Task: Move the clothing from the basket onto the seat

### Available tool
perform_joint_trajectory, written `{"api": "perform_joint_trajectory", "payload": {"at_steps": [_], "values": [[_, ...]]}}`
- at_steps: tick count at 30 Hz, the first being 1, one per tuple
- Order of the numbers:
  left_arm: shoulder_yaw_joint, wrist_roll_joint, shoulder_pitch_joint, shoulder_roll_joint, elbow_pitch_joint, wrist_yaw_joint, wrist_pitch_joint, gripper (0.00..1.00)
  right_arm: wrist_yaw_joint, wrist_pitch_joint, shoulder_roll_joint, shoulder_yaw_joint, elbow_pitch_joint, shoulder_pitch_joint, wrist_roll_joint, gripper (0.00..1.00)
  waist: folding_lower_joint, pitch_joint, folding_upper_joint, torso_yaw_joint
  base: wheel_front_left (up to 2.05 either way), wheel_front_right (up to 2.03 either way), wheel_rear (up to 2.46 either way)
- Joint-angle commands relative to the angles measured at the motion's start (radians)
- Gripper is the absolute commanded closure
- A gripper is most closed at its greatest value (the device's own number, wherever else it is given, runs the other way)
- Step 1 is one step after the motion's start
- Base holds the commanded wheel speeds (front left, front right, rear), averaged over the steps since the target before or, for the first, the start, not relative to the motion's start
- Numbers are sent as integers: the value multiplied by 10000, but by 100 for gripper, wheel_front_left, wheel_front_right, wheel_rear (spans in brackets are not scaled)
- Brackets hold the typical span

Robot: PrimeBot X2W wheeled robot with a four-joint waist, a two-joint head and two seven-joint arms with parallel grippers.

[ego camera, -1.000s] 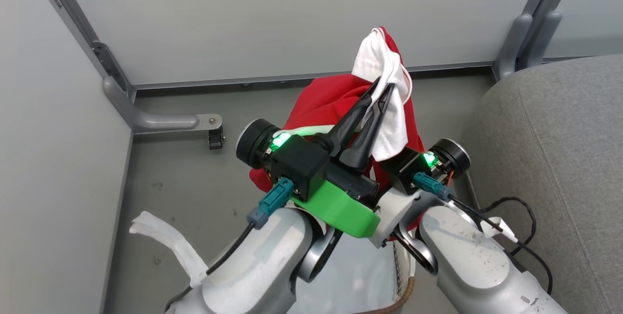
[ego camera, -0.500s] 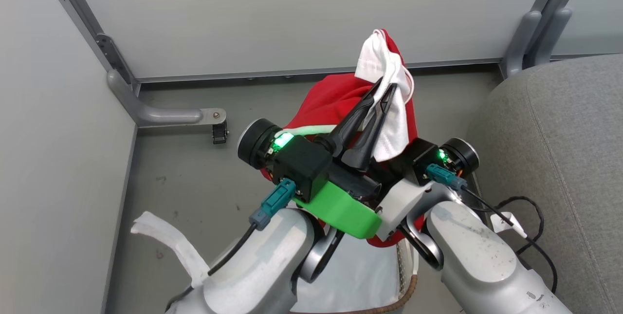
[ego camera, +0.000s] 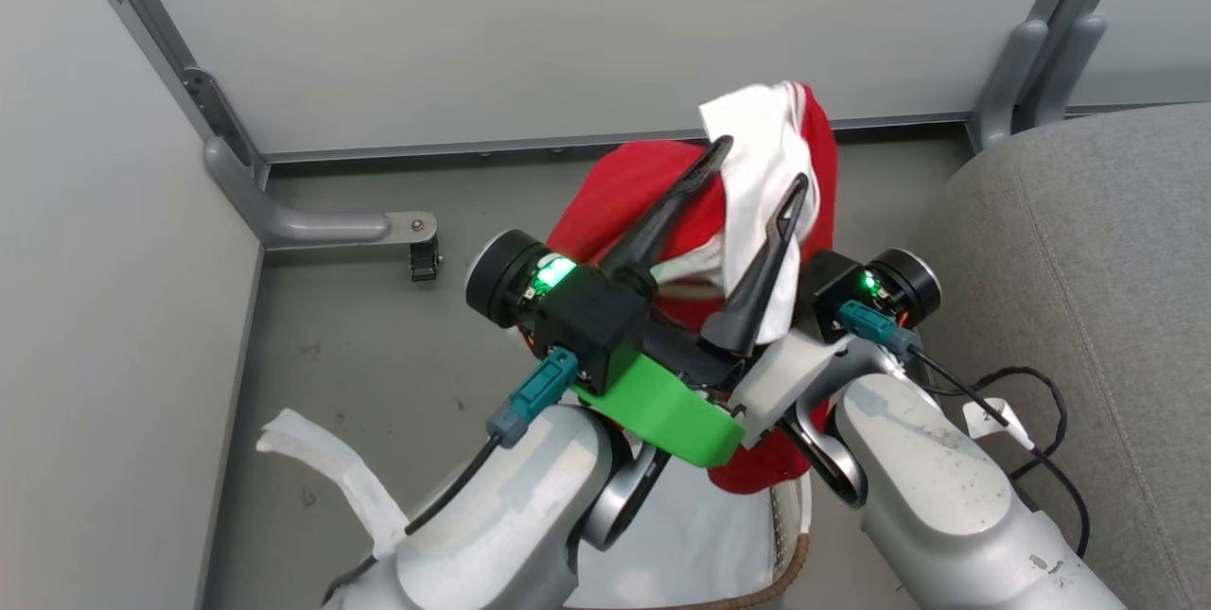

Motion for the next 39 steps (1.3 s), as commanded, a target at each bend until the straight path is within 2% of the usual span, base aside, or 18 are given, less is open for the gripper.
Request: {"api": "perform_joint_trajectory", "payload": {"at_steps": [1,11,18,22,39], "values": [[53,89,-102,4,23,-12,-1,0,-10,-20,-31,-53,-75,-19,-49,100,0,-11,0,-9,0,0,0],[219,216,10,5,170,-1,1,0,-10,-21,-29,-177,-142,210,-179,100,0,-43,0,-155,0,0,0],[396,315,177,7,313,40,1,0,-10,-21,-34,-281,-316,410,-204,100,0,-96,0,-580,0,0,0],[532,364,230,4,448,32,3,0,-10,-21,-31,-305,-597,529,-213,100,0,-84,0,-1059,0,0,0],[1093,813,229,10,896,-246,3,0,-12,-21,-28,-676,-1606,561,-82,100,0,453,0,-3855,0,0,0]]}}
